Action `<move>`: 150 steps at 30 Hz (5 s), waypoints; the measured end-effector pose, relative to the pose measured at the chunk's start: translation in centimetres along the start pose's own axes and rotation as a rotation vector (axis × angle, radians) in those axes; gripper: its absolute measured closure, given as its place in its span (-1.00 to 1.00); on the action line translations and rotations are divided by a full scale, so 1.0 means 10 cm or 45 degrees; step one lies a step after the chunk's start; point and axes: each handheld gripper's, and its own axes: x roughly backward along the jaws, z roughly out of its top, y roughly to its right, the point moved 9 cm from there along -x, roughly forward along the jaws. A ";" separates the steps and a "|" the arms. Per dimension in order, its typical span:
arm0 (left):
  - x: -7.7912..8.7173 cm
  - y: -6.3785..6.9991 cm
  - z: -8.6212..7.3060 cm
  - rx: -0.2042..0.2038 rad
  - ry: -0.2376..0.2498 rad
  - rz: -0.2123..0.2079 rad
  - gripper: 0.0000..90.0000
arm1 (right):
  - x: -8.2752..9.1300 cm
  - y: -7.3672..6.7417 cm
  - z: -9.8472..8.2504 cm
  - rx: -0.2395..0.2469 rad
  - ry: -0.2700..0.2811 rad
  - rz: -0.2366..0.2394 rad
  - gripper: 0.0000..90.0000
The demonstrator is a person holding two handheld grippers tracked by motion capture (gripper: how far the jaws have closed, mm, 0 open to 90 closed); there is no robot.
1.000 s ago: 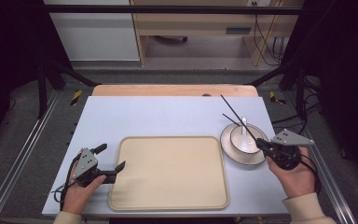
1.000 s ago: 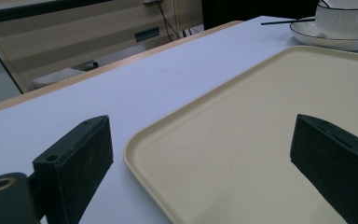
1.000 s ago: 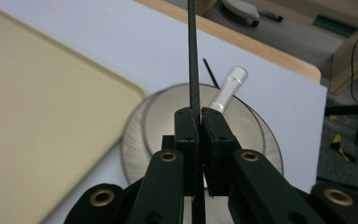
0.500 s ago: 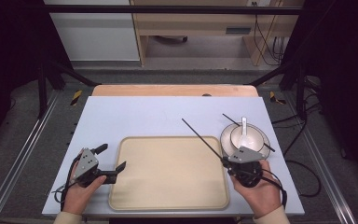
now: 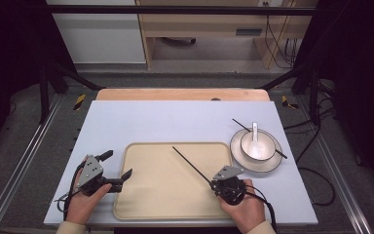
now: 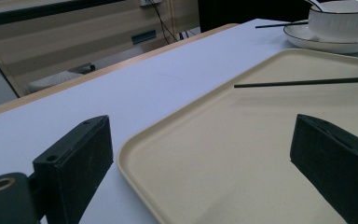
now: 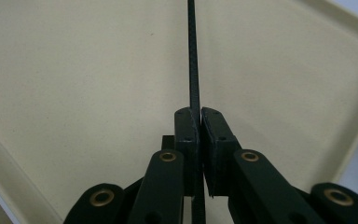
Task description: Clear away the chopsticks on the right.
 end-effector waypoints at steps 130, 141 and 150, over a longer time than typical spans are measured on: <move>-0.06 0.09 0.00 -0.045 -0.023 -0.026 -0.86 | 0.04 0.14 -0.09 -0.169 0.114 0.095 0.90; -0.06 0.10 0.02 -0.050 -0.022 -0.011 -0.85 | -0.07 0.04 -0.08 -0.170 0.090 0.121 0.89; -0.09 0.11 0.05 -0.036 -0.027 -0.022 -0.80 | -0.04 0.04 -0.05 -0.177 0.136 0.152 0.63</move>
